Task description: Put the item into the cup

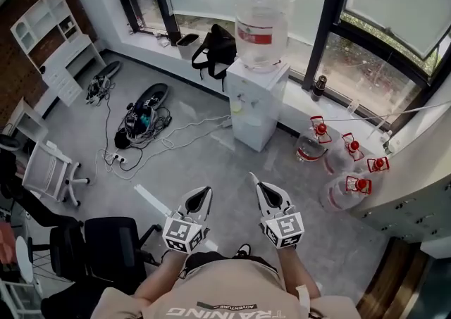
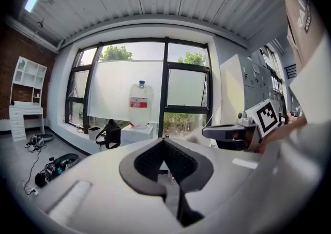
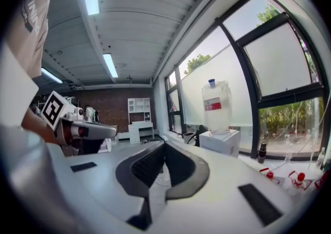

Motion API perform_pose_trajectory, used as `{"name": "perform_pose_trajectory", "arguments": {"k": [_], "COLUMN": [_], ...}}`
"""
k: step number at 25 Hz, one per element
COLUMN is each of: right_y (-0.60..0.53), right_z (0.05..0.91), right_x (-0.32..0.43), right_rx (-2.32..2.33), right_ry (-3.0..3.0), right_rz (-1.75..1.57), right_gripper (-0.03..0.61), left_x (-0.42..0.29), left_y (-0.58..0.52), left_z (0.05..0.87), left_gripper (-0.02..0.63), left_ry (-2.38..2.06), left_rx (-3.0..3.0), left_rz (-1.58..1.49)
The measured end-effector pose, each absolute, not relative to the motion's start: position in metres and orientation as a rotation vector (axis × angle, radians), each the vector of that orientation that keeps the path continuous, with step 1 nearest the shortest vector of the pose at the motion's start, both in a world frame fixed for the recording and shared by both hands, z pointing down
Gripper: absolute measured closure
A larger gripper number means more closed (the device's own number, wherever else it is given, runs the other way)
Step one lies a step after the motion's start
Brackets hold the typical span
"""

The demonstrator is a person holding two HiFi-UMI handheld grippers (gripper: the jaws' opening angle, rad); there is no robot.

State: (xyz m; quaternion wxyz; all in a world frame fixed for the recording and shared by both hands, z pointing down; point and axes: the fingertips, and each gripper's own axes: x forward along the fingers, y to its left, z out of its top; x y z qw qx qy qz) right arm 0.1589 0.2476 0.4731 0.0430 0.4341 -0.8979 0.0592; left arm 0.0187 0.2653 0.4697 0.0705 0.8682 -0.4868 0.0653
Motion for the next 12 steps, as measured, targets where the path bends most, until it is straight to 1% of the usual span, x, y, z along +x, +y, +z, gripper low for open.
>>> {"name": "perform_pose_trajectory", "arguments": {"k": [5, 12], "right_y": [0.222, 0.182], "right_z": [0.476, 0.482], "right_x": [0.159, 0.141], "right_rx": [1.315, 1.311], "right_ry": [-2.761, -2.752], "right_rz": [0.231, 0.238], "right_gripper": [0.566, 0.566], "left_x": [0.018, 0.002], "left_y": [0.243, 0.194], "left_z": [0.481, 0.49], "left_gripper": [0.606, 0.606], "left_ry": [-1.477, -1.471], "left_rx": [2.558, 2.552], "left_rz": [0.225, 0.229]}}
